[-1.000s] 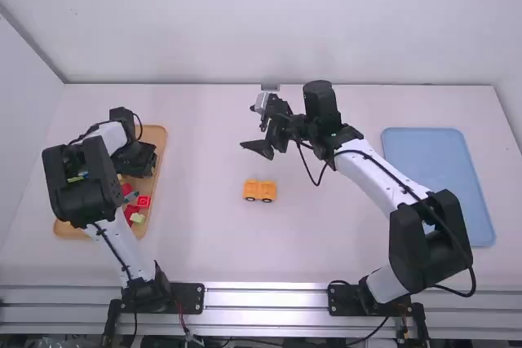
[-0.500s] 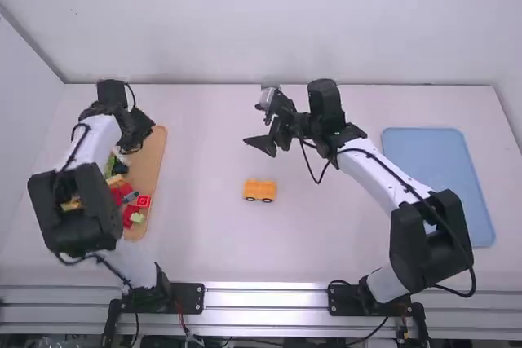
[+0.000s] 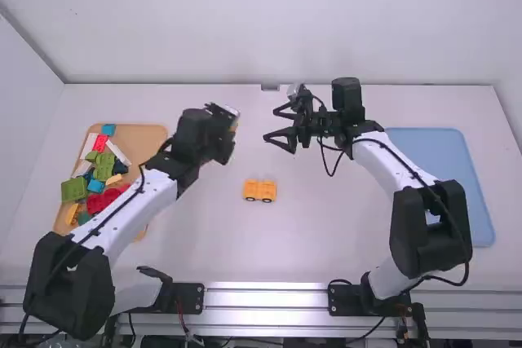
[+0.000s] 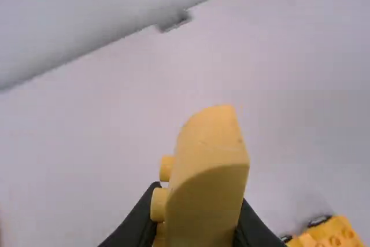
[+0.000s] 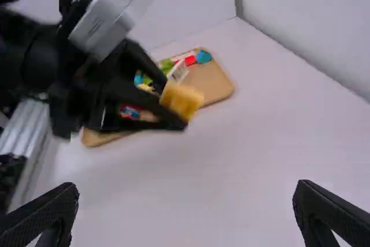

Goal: Assemble lego blocks to make yellow taxi

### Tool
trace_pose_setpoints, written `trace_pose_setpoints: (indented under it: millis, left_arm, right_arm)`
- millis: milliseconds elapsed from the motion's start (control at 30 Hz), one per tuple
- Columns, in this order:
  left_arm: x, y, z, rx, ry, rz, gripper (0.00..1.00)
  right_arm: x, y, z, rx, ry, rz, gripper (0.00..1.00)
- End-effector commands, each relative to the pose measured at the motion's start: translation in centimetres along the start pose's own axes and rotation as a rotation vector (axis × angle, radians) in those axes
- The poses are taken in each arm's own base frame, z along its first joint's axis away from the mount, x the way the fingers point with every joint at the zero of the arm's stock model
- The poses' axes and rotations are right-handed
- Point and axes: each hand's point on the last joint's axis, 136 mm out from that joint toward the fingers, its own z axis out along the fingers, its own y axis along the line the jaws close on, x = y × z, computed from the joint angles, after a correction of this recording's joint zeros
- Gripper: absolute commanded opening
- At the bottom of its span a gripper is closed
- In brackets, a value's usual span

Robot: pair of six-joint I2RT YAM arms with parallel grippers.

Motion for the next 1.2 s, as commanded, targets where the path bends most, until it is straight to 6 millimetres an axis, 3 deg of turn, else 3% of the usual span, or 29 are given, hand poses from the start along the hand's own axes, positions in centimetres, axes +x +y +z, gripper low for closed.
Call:
trace_pose_setpoints:
  millis: [0, 133, 300, 500, 667, 767, 933, 1167]
  left_arm:
    - [-0.2, -1.8, -0.2, 0.026, -0.035, 0.256, 0.02]
    - [0.0, -3.5, 0.0, 0.064, -0.05, 0.271, 0.02]
    - [-0.7, -4.4, -0.1, 0.107, -0.09, 0.277, 0.02]
    - [-0.3, -4.3, -0.1, 0.108, -0.072, 0.215, 0.02]
    - [-0.3, -4.8, 0.2, 0.108, -0.118, 0.202, 0.02]
    - [-0.2, -4.8, 0.3, 0.101, -0.145, 0.193, 0.02]
    - [0.1, -5.0, 0.4, 0.102, -0.169, 0.168, 0.02]
    - [-0.1, -4.9, 0.4, 0.098, -0.19, 0.147, 0.02]
  right_arm:
    - [-1.0, 1.4, -1.1, -0.148, -0.051, 0.099, 0.99]
    - [-1.1, 1.8, -2.0, -0.199, -0.075, 0.118, 0.96]
    - [0.5, 1.1, -1.7, -0.161, -0.055, 0.148, 0.93]
    - [2.2, 1.0, 0.4, -0.101, 0.003, 0.159, 0.86]
    - [2.5, 1.0, 2.3, -0.049, 0.039, 0.158, 0.8]
    - [2.6, 0.1, 2.6, 0.009, 0.048, 0.19, 0.77]
    - [2.6, 0.7, 2.9, -0.024, 0.034, 0.183, 0.74]
    - [3.4, -0.2, 4.1, 0.067, 0.002, 0.239, 0.79]
